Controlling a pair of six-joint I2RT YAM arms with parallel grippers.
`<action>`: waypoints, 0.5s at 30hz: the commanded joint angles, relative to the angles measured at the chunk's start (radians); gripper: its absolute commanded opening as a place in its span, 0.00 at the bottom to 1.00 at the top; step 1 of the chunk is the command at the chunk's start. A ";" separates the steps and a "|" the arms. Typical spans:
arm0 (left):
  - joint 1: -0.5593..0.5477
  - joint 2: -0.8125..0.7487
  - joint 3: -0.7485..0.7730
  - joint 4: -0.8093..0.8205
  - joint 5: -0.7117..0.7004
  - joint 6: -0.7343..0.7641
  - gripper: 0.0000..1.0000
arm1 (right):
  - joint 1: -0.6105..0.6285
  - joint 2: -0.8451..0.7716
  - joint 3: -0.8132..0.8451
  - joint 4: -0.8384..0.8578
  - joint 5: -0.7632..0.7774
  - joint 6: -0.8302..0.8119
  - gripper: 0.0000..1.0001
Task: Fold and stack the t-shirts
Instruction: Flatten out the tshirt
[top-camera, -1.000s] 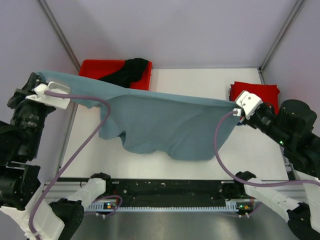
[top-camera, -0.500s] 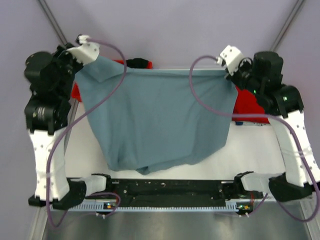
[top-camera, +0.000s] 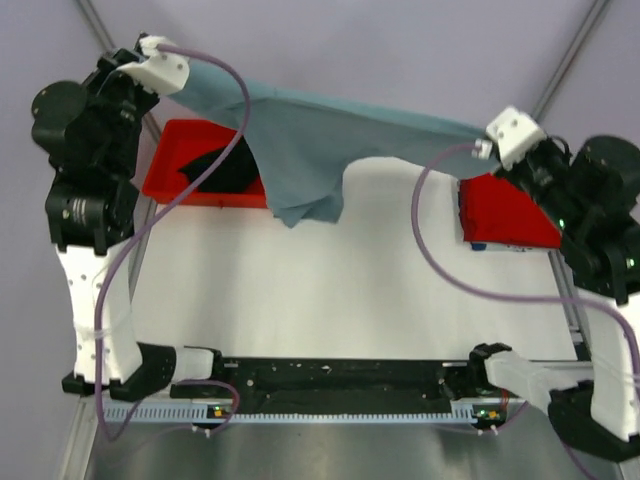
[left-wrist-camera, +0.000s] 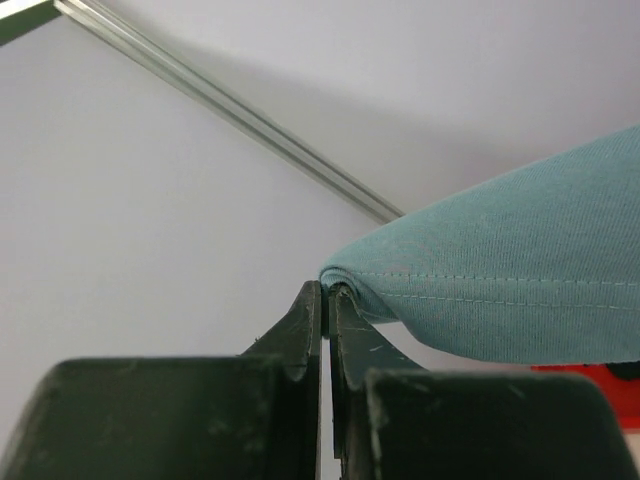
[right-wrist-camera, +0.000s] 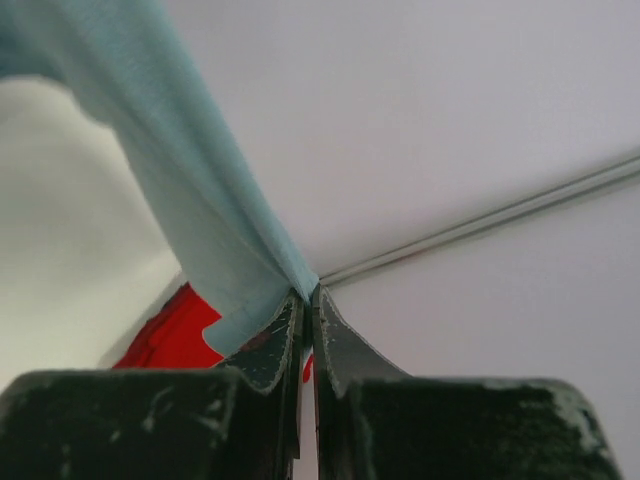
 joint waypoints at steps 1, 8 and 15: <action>0.012 -0.167 -0.110 0.013 0.021 0.029 0.00 | 0.003 -0.181 -0.234 -0.106 -0.129 -0.205 0.00; 0.012 -0.358 -0.240 -0.412 0.065 0.114 0.00 | 0.138 -0.401 -0.613 -0.432 -0.250 -0.281 0.00; 0.012 -0.456 -0.304 -0.918 0.194 0.181 0.00 | 0.308 -0.404 -0.843 -0.604 -0.199 -0.176 0.00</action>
